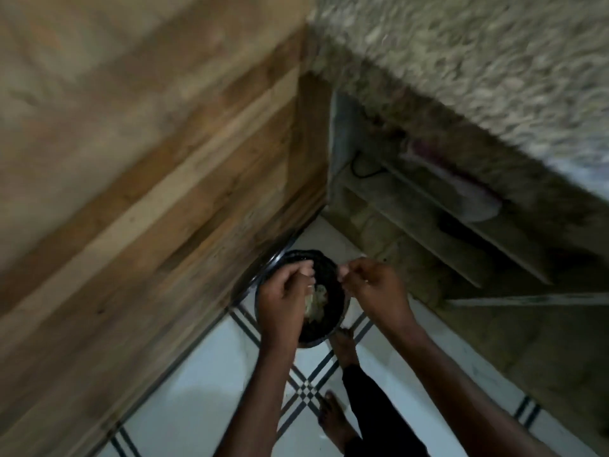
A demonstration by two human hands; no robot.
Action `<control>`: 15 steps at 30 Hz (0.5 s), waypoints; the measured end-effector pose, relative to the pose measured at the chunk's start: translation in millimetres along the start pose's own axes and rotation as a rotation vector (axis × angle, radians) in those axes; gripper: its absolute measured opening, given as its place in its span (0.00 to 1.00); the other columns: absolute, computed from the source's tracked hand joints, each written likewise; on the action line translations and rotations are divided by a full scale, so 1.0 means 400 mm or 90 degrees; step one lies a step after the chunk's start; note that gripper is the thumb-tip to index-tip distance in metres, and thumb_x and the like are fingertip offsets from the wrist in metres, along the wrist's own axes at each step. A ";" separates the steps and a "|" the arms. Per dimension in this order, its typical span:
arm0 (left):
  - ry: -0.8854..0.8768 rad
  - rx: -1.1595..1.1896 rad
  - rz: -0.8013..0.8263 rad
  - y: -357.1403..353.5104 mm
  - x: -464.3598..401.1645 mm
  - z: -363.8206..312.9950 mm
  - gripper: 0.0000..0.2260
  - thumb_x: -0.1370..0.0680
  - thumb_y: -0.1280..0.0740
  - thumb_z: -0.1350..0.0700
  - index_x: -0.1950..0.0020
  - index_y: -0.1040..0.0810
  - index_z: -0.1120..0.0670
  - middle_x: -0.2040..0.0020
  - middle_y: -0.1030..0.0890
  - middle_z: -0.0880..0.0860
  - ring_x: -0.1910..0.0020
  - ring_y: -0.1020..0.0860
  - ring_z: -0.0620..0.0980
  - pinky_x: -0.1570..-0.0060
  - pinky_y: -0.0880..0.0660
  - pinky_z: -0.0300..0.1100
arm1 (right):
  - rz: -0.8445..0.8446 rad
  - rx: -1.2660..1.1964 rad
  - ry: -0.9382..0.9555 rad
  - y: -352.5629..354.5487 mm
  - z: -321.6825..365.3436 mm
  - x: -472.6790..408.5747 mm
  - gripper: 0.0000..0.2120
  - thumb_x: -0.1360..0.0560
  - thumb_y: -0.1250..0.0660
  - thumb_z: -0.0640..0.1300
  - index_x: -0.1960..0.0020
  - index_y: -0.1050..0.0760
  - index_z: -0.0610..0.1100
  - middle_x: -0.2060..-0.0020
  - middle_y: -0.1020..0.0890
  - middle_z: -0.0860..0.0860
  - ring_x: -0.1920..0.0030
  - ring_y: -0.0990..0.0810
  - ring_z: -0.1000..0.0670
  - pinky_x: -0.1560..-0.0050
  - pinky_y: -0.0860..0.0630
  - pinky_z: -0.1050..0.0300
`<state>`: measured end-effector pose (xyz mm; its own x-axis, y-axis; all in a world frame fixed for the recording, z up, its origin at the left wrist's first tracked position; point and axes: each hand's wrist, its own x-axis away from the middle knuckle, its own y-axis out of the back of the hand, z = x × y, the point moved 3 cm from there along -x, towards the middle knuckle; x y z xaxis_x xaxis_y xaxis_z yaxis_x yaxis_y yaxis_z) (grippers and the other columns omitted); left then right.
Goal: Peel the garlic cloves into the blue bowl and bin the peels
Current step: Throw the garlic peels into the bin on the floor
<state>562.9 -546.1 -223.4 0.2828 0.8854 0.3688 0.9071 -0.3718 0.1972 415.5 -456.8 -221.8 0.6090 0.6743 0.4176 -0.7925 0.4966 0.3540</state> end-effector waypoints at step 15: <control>-0.171 0.138 0.297 -0.335 0.576 -0.702 0.10 0.16 0.37 0.62 0.44 0.16 0.58 0.52 0.13 0.56 0.53 0.16 0.51 0.52 0.19 0.40 | -0.309 -0.034 0.226 0.805 0.359 0.590 0.08 0.22 0.30 0.50 0.51 0.15 0.46 0.60 0.14 0.55 0.59 0.17 0.60 0.61 0.26 0.68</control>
<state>418.9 -370.5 90.2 0.7117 0.6917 0.1226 0.7025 -0.6993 -0.1324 308.6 -216.2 110.9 0.8610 0.5007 -0.0889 -0.4331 0.8136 0.3878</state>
